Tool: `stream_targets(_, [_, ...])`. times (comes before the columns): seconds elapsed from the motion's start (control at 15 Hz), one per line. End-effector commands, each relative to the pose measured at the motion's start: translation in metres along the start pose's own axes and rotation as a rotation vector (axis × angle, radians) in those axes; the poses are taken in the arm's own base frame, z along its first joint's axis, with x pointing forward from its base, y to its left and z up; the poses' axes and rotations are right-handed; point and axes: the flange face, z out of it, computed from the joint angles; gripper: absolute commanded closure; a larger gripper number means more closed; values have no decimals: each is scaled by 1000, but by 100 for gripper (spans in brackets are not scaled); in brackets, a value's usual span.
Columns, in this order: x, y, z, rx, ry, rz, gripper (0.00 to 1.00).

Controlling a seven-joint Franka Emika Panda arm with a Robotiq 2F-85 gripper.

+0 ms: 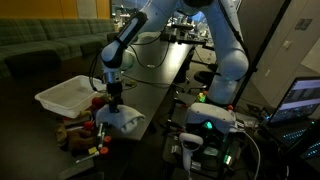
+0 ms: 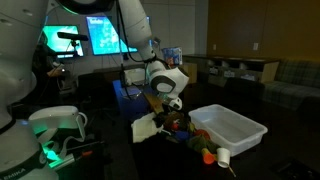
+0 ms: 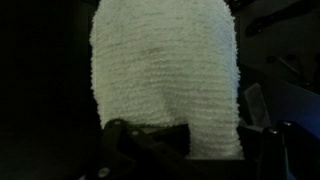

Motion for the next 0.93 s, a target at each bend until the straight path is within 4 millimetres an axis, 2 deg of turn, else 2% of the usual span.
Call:
stream_targets(0.0, [-35, 66, -46, -53, -1, 42, 91])
stream_targets(0.2, [-47, 137, -68, -126, 39, 147, 90])
stream_targets(0.47, [-48, 223, -82, -282, 117, 275, 89])
stream_targets(0.67, [-36, 271, -93, -389, 162, 342, 89])
stream_targets(0.87, [-18, 308, -101, -478, 195, 392, 89])
